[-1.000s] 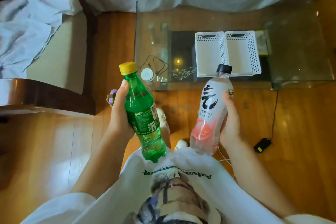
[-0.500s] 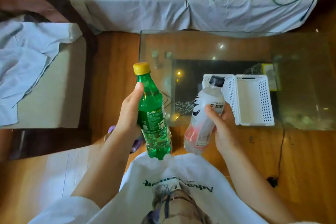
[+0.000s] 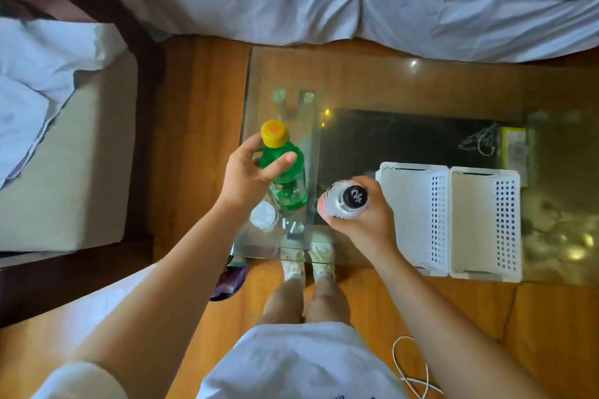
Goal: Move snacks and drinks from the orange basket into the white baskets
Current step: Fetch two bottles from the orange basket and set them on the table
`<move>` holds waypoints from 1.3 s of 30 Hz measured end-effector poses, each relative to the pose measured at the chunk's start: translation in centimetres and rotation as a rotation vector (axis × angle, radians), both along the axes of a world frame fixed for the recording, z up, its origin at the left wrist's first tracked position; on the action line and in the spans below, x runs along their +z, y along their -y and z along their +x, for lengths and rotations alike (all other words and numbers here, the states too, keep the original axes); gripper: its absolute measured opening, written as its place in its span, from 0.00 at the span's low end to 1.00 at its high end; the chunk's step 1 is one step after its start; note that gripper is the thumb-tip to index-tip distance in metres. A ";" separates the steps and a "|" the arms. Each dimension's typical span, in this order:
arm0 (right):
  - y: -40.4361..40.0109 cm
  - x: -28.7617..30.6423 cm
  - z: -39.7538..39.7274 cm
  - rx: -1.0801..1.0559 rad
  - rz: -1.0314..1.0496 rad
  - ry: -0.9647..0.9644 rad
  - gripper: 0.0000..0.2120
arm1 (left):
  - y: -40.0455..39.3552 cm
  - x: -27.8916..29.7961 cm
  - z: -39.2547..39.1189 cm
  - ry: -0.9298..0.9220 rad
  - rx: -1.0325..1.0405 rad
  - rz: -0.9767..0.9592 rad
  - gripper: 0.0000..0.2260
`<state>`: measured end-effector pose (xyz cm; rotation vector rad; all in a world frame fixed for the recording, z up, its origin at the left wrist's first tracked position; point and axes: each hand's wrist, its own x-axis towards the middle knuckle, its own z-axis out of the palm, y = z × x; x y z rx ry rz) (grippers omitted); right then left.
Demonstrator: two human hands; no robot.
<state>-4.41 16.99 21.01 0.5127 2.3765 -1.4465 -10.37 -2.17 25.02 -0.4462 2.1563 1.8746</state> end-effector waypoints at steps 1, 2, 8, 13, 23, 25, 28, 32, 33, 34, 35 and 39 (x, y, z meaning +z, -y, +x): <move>0.0 -0.9 -0.7 0.012 0.024 0.017 0.31 | -0.1 -1.2 -0.4 0.023 0.007 -0.018 0.10; -0.1 -1.8 -1.3 0.027 0.048 0.030 0.31 | -0.1 -2.3 -0.8 0.053 0.021 -0.031 0.10; -1.7 -5.9 -3.7 0.081 0.151 0.082 0.32 | -1.2 -7.4 -2.2 0.156 0.090 -0.085 0.14; -3.6 -8.5 -4.4 0.107 0.129 0.149 0.33 | -2.0 -10.5 -3.1 0.211 0.094 -0.178 0.17; -5.9 -11.0 -2.6 0.004 0.098 0.244 0.34 | -2.4 -12.0 -2.7 0.250 0.006 -0.134 0.20; -6.5 -11.0 -2.2 -0.019 0.075 0.254 0.34 | -2.3 -12.0 -2.7 0.296 -0.012 -0.129 0.23; -7.0 -10.9 -2.0 0.001 0.061 0.260 0.36 | -2.1 -12.3 -2.5 0.437 0.011 -0.100 0.34; -7.6 -10.5 -1.8 0.022 0.086 0.312 0.38 | -1.9 -12.2 -1.1 0.577 0.052 -0.082 0.39; -7.8 -10.4 -1.5 0.020 0.089 0.336 0.39 | -2.0 -11.9 -0.6 0.614 0.082 -0.058 0.40; -8.0 -10.1 -1.2 0.011 0.089 0.370 0.39 | -2.0 -11.6 0.0 0.644 0.114 -0.036 0.41; -8.2 -9.9 -0.8 0.003 0.092 0.409 0.39 | -2.0 -11.2 0.7 0.664 0.145 -0.019 0.41; -9.0 -8.6 1.4 -0.022 0.126 0.605 0.35 | -2.0 -9.4 3.9 0.735 0.248 0.026 0.33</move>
